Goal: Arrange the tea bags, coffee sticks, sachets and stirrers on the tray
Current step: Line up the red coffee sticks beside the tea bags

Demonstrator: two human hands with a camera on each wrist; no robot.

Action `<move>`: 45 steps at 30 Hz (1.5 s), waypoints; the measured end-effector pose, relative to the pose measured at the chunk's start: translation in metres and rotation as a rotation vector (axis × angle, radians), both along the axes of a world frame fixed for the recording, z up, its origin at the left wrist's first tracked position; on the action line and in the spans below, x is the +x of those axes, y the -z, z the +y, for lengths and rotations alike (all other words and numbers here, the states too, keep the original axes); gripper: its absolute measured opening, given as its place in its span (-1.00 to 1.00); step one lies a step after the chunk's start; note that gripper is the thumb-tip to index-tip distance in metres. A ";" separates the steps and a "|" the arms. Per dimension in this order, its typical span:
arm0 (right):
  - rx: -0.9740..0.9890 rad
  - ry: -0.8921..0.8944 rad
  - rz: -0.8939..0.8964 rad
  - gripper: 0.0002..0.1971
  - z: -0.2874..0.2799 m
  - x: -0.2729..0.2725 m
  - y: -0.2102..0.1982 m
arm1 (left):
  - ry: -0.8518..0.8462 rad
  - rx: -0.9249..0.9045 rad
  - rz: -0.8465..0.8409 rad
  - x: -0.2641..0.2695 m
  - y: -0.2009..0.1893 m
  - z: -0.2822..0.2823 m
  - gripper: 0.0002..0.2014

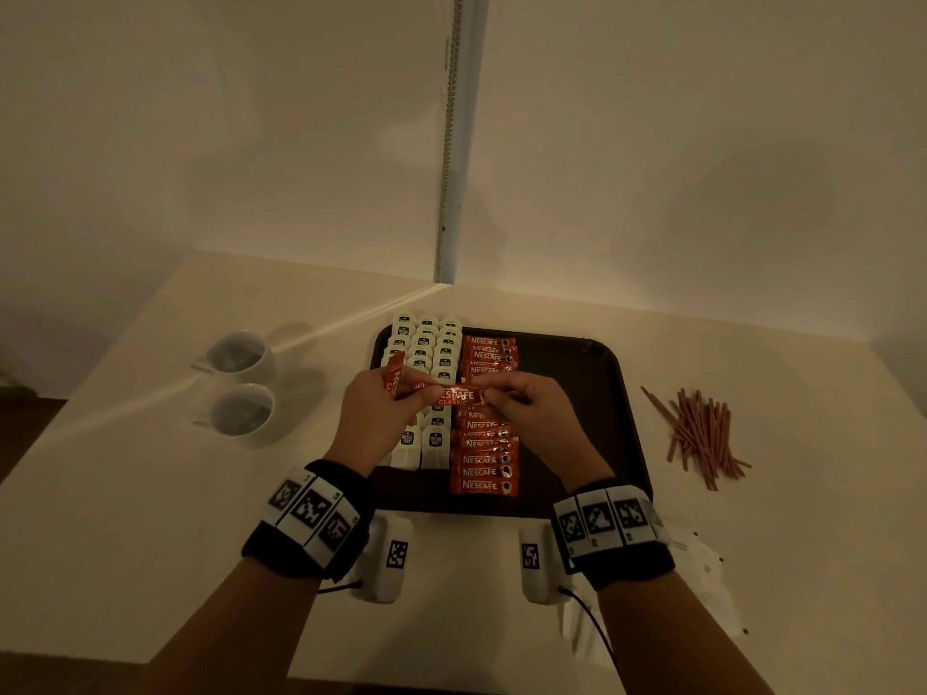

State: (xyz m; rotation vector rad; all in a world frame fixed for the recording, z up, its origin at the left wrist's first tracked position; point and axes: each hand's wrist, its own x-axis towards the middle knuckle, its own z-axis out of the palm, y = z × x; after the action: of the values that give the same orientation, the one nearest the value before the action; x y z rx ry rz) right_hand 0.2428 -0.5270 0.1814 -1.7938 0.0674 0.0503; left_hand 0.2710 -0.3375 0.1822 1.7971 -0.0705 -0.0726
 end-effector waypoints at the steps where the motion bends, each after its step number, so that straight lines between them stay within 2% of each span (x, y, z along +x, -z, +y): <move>1: -0.047 -0.020 0.013 -0.78 -0.002 0.001 0.000 | 0.008 0.003 0.004 0.000 0.001 0.000 -0.84; 5: -0.213 -0.037 -0.029 -0.80 -0.013 0.002 0.002 | 0.020 0.044 0.037 0.002 0.003 0.001 -0.93; 8: -0.336 -0.014 -0.003 -0.82 -0.025 -0.001 0.012 | -0.011 0.000 0.120 0.001 0.005 0.006 -0.60; 13: -0.483 -0.048 0.227 -0.85 -0.040 -0.020 0.052 | -0.042 0.080 0.191 -0.001 0.022 0.016 -0.56; 17: -0.468 -0.041 0.337 -0.84 -0.037 -0.039 0.080 | -0.073 -0.040 0.331 0.000 0.026 0.018 -0.58; 20: -0.464 -0.047 0.369 -0.72 -0.032 -0.046 0.094 | -0.060 -0.074 0.352 -0.001 0.023 0.017 -0.64; 25: -0.463 0.040 0.366 -0.83 -0.027 -0.045 0.105 | -0.040 -0.065 0.350 -0.005 0.022 0.018 -0.68; 30: -0.450 0.110 0.335 -0.84 -0.026 -0.039 0.106 | -0.123 -0.101 0.466 0.006 0.038 0.021 -0.77; 33: -0.466 0.080 0.345 -0.85 -0.025 -0.039 0.107 | -0.069 0.038 0.426 0.007 0.040 0.023 -0.70; 38: -0.516 0.018 0.371 -0.88 -0.025 -0.039 0.107 | 0.025 0.155 0.333 -0.002 0.027 0.024 -0.78; 42: -0.552 0.019 0.361 -0.90 -0.026 -0.040 0.107 | 0.144 0.248 0.273 -0.005 0.023 0.022 -0.96; 45: -0.569 0.022 0.372 -0.91 -0.027 -0.040 0.107 | 0.207 0.278 0.229 -0.007 0.022 0.022 -0.93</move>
State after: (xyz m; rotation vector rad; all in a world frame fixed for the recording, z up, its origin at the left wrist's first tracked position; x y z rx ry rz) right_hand 0.2031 -0.5543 0.0741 -2.3302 0.4014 0.3816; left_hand 0.2638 -0.3151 0.1597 2.0415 -0.0855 -0.4550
